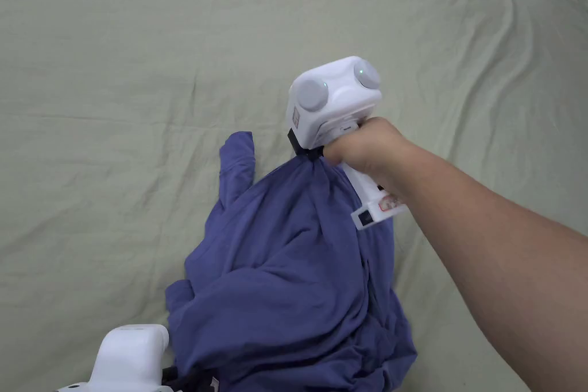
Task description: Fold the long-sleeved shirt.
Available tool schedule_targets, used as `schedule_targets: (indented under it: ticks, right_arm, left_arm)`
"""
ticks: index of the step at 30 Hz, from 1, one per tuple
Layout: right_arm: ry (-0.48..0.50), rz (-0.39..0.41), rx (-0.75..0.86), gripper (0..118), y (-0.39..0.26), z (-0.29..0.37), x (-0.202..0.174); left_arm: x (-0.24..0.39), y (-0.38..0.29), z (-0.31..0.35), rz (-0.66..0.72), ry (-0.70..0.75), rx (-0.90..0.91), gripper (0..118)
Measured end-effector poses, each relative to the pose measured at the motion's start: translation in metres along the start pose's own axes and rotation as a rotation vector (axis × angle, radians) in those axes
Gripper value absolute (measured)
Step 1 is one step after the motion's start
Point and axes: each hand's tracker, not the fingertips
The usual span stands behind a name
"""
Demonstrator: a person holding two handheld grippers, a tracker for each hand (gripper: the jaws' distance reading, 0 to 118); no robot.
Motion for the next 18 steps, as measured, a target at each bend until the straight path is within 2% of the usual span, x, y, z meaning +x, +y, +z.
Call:
schedule_targets:
  ticks: [1,4,8,9,12,15,18]
  right_arm:
    - [0.041,0.008,0.009,4,-0.007,0.010,0.000]
    - [0.077,-0.096,0.085,4,-0.027,0.056,0.022]
    - [0.039,-0.072,0.237,4,-0.053,0.151,0.053]
    - [0.039,-0.089,0.265,4,-0.045,0.160,0.075]
    - [-0.018,-0.146,0.385,4,-0.048,0.234,0.114]
    - [-0.094,-0.189,0.497,4,-0.062,0.318,0.133]
    - [-0.175,-0.228,0.557,4,-0.055,0.385,0.159]
  left_arm:
    - [0.001,0.001,0.002,0.004,-0.002,0.004,4]
    - [0.004,0.005,0.009,0.009,-0.005,0.025,4]
    - [0.005,0.024,0.027,0.029,-0.013,0.084,4]
    - [0.005,0.030,0.034,0.026,-0.014,0.107,4]
    - [0.004,0.058,0.058,0.041,-0.001,0.204,4]
    - [0.006,0.104,0.087,0.074,-0.009,0.310,4]
    - [0.022,0.165,0.126,0.031,-0.005,0.466,4]
